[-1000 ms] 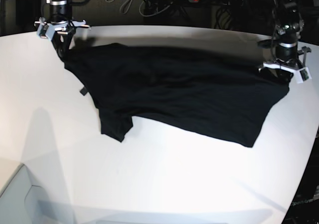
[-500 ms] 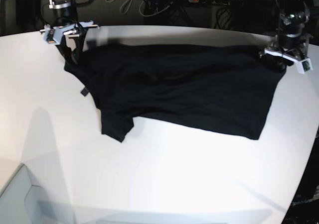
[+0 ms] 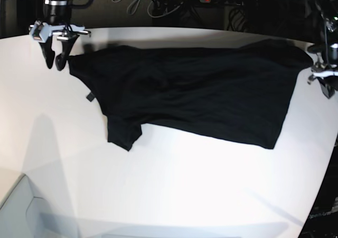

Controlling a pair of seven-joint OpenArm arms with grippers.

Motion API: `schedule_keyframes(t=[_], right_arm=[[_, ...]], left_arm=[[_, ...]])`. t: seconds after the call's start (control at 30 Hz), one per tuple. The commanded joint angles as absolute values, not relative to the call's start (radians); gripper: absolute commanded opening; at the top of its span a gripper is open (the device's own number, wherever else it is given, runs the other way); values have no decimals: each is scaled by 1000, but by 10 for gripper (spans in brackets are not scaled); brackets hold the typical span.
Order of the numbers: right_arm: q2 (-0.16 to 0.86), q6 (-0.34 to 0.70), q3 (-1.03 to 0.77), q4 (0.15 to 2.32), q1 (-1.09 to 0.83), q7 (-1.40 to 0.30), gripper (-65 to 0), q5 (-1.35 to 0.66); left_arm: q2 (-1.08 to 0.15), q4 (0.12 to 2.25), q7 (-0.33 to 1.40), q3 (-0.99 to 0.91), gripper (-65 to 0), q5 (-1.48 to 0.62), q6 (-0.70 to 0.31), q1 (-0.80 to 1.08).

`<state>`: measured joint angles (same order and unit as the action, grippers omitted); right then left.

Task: Layout the t-shirt on the table in an organized manner, then fold the t-shirt properly
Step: 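Release the shirt and open both grippers, then grasp shirt edges with both grippers and pull them apart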

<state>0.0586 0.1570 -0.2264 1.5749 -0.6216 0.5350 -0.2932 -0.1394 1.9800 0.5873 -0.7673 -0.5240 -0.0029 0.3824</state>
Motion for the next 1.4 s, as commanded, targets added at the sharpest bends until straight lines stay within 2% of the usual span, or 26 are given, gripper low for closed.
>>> schedule_keyframes(t=[0.0,0.13,0.2,0.37,0.53,0.6,0.77,0.93,1.13,1.37], right_arm=[[62,156,-242,1595,-621,578,-440,-295],[85,157,-228,1592,-595,555,-443,-292],[117,173,-193,1595,-575,492,-443,-291],[143,300,-157,1629,-515,366,-443,-291],[150,407,-157,1667,-441,249,-440,-291],[157,433,-157,1672,-404,188,-440,-291],[162,446,-148,1664,-328,4,-440,-291],[171,446,-59,1662,-326,-128,-440,-291],[174,446,7,1664,-386,-156,-440,-291],[265,446,45,1670,-498,-150,-440,-291]], left_arm=[[-151,1988,575,-763,-432,-541,-5,349],[-151,1888,575,-581,-432,-486,1,208],[-151,1794,572,-461,-432,-426,2,125],[-151,1488,567,-314,-433,-289,4,-50],[-163,1264,555,-314,-433,-211,4,-134],[-183,1201,499,-314,-433,-185,4,-143],[-220,1090,338,-314,-433,-174,4,-139],[-262,1050,309,-314,-433,-177,4,-137],[-275,1052,309,-392,-433,-173,4,-143],[-280,1052,309,-460,-433,-170,-1,-145]])
